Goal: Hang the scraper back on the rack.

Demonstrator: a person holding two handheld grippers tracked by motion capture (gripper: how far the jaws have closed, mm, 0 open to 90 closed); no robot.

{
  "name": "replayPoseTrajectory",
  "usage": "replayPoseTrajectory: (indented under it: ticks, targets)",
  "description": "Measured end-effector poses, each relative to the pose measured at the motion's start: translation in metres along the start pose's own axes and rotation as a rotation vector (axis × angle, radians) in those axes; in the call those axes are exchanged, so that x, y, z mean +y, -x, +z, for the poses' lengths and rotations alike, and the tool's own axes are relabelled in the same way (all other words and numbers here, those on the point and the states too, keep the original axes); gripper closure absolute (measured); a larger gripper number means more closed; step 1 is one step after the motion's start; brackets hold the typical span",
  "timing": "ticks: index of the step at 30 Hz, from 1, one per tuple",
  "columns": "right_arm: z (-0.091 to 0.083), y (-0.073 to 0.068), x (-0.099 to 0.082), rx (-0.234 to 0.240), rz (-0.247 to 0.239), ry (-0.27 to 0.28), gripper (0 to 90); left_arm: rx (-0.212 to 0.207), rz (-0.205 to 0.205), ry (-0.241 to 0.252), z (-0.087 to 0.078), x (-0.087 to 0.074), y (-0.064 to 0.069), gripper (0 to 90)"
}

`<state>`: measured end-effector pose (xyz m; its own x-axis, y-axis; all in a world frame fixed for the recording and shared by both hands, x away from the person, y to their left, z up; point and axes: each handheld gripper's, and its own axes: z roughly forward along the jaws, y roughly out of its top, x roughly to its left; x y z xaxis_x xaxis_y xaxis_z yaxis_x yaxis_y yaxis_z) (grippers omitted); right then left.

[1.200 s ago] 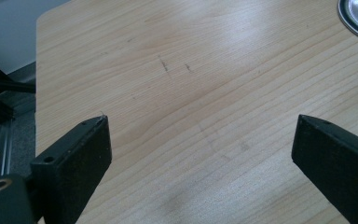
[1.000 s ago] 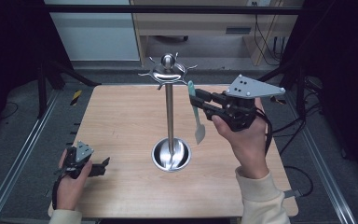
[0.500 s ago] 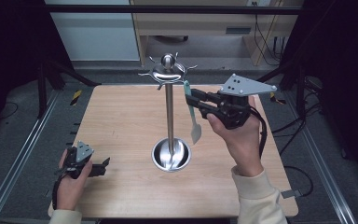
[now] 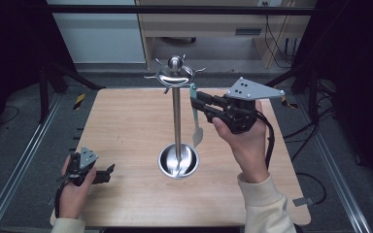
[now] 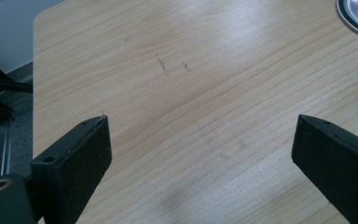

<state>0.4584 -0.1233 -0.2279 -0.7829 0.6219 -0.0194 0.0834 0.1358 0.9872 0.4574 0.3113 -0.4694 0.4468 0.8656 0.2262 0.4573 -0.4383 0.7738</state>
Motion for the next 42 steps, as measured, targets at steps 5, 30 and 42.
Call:
replayPoseTrajectory:
  ticks: [5, 30, 42]
  targets:
    - [0.001, -0.001, 0.0, -0.005, 0.002, 0.002, 74.1, -0.002, 0.0, 0.001, 0.0, 0.0, 0.0, 4.5]
    - [0.003, -0.002, -0.003, -0.027, 0.007, 0.007, 71.5, -0.006, 0.003, -0.002, 0.001, 0.0, 0.0, 4.5]
    - [-0.003, 0.01, -0.011, -0.123, 0.001, -0.076, 42.3, -0.009, 0.001, -0.003, 0.0, 0.0, -0.001, 4.5]
